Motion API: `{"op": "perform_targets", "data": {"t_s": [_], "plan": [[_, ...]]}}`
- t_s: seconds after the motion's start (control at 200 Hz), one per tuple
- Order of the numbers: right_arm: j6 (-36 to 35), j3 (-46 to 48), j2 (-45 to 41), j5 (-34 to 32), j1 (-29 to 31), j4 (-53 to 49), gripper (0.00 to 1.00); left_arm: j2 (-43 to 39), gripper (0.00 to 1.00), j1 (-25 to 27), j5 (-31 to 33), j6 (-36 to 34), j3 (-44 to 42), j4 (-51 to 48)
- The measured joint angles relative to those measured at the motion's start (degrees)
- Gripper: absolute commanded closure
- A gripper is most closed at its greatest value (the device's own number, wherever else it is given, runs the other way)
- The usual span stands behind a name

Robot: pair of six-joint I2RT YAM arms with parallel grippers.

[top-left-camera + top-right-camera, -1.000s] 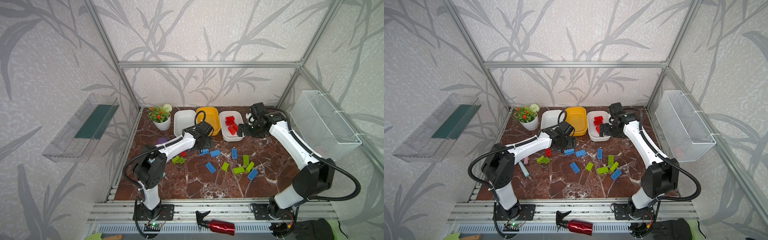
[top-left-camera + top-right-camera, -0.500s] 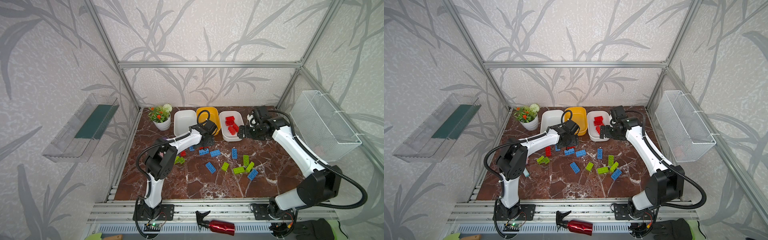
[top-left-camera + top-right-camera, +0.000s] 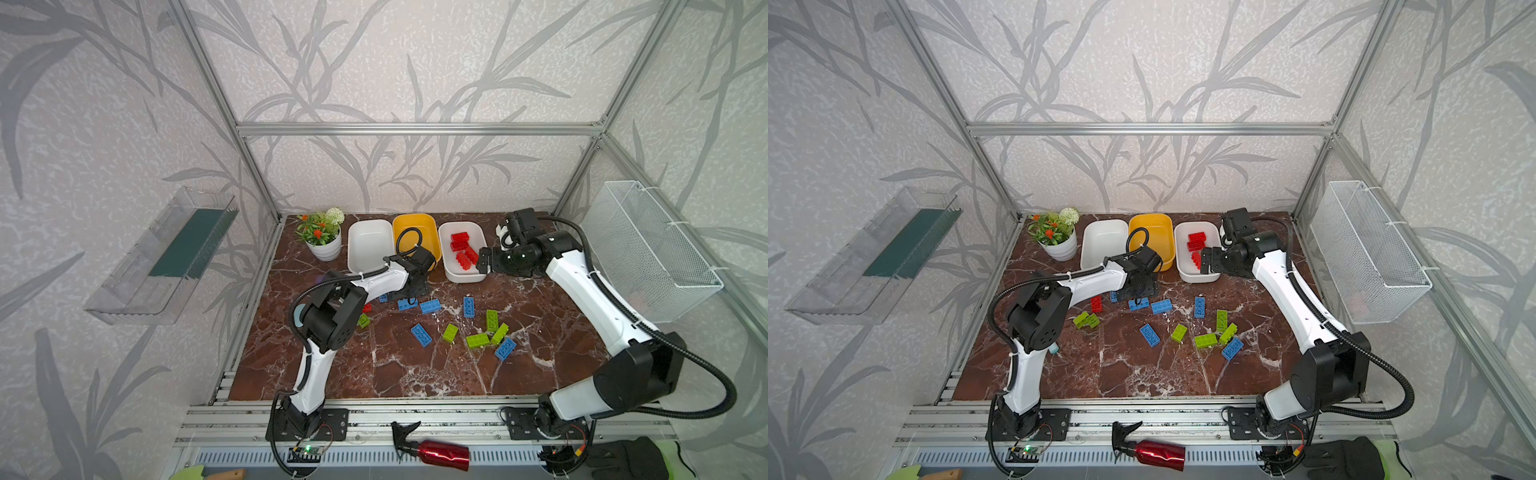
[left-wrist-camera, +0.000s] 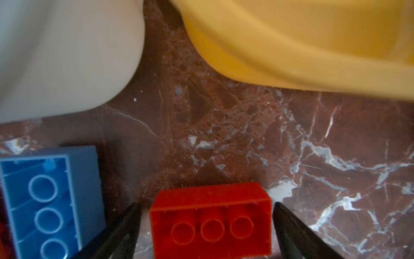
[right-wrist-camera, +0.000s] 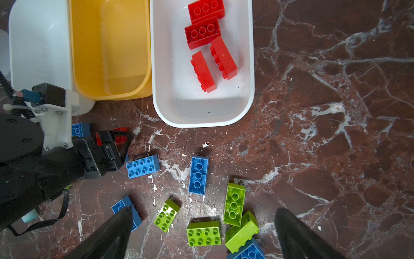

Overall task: Sort the legos into containers by color
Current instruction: 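Grasp a red brick near the bins with left gripper while right arm draws back, then carry the red brick with the left gripper into the white bin and release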

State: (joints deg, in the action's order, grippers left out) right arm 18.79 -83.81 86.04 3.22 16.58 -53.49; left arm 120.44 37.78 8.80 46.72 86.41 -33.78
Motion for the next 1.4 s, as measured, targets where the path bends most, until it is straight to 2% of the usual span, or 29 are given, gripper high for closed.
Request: {"op": "perform_targets", "data": {"t_s": [0.16,0.255,0.375,0.53,0.755,0.86,1.02,1.16,1.404], "plan": [[0.0,0.0,0.1,-0.6,0.0,-0.8,0.01,1.1,0.21,-0.1,-0.3,-0.1,1.6,0.2],[0.0,0.0,0.1,-1.0,0.0,-0.9,0.01,1.3,0.31,-0.1,-0.3,-0.3,2.0,0.2],[0.0,0.0,0.1,-1.4,0.0,-1.0,0.01,1.7,0.55,-0.2,-0.3,-0.3,2.9,-0.5],[0.1,0.0,0.0,-1.8,0.0,-1.0,0.01,1.7,0.65,-0.2,-0.3,-0.6,4.2,-2.0],[0.8,0.9,-0.9,-1.7,0.0,-0.7,0.01,0.8,0.67,-0.1,-0.3,-1.8,4.9,-5.9],[1.3,2.4,-2.9,-1.7,0.0,-0.5,0.01,0.0,0.67,-0.1,-0.1,-3.2,8.4,-8.7],[2.2,4.9,-7.3,-2.0,0.0,-0.7,0.01,-0.2,0.65,0.0,-0.3,-5.6,18.6,-11.5],[3.1,7.7,-12.4,-3.0,0.0,-0.9,0.01,0.8,0.64,0.3,-3.0,-7.0,29.3,-13.2],[6.0,12.9,-22.8,-5.3,0.0,-3.3,0.01,13.0,0.62,1.6,-11.1,-7.6,49.9,-14.7]]}}
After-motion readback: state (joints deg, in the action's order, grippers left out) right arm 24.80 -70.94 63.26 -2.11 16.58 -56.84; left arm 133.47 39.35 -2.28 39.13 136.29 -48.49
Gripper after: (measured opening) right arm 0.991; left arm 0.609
